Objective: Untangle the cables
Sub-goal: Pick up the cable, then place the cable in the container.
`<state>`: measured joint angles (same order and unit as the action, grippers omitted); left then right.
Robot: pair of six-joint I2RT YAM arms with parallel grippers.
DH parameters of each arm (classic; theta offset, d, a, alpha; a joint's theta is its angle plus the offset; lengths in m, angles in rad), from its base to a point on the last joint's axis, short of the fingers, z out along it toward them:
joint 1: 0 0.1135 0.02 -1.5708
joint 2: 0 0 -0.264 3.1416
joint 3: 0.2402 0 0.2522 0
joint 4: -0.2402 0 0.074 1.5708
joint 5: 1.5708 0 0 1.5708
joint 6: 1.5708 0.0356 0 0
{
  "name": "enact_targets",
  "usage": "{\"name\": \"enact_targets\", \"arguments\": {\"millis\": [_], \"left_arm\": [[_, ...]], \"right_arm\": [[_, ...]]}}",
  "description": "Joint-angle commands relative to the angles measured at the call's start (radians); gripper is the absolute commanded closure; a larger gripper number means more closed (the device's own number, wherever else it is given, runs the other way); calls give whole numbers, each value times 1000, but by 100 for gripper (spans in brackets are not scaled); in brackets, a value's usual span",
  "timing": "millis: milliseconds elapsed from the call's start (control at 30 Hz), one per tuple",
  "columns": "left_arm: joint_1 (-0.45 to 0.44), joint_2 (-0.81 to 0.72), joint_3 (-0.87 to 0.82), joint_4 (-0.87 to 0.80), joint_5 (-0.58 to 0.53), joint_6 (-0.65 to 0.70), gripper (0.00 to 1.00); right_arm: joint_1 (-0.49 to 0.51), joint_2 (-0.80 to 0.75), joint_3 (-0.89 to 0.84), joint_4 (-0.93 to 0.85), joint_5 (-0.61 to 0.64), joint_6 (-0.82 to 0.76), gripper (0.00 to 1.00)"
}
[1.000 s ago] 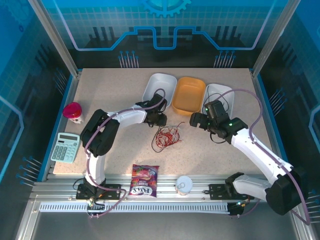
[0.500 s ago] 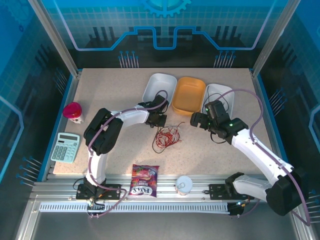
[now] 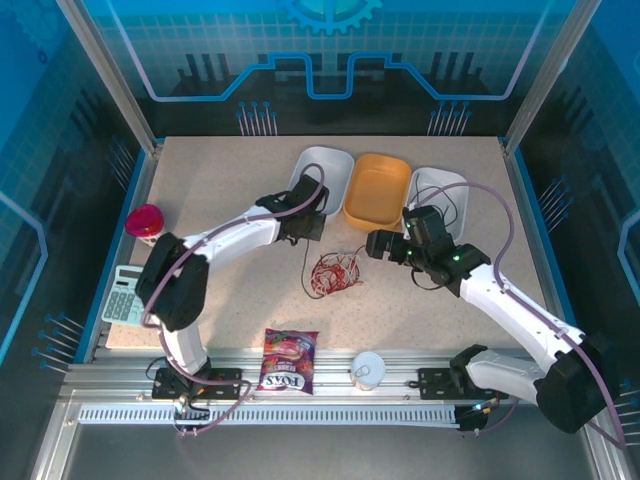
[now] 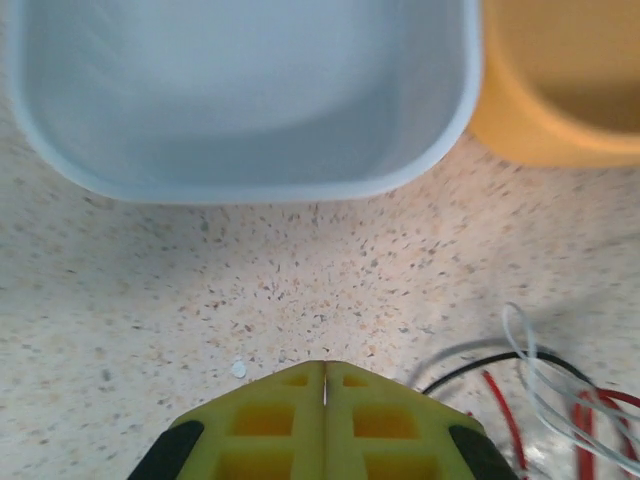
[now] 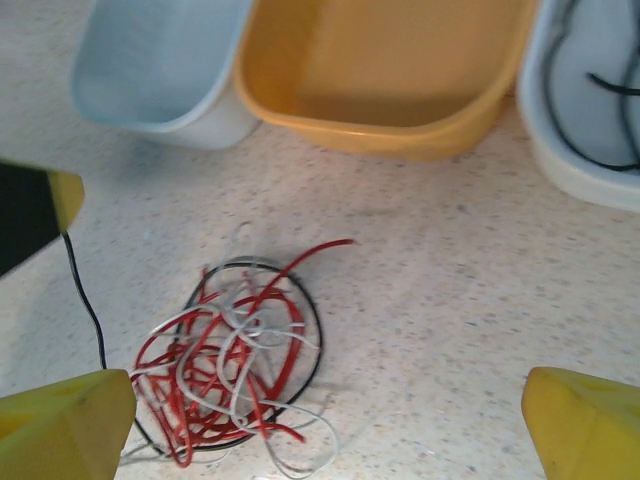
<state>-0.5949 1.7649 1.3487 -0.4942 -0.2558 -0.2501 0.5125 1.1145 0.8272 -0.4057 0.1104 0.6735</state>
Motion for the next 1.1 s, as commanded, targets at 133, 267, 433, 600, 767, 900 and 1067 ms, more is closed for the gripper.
{"name": "enact_targets", "arguments": {"millis": [133,267,433,600,767,900,1067], "left_arm": [[5,-154,17,-104,126,58,100],[10,-226,16,-90,231,45,100],[17,-300,27,-44,342,24,100],[26,-354,49,-20,421,24,100],[33,-392,53,1,503,8,100],[34,-414,43,18,538,1,100],[37,-425,37,28,550,-9,100]], "right_arm": [[77,48,-10,263,-181,-85,1],[141,90,-5,335,-198,-122,6],[212,157,11,412,-218,-154,17],[265,235,21,511,-243,-150,28],[296,290,39,570,-230,-147,35],[312,297,47,573,-155,-171,42],[315,275,27,628,-91,-192,51]]}}
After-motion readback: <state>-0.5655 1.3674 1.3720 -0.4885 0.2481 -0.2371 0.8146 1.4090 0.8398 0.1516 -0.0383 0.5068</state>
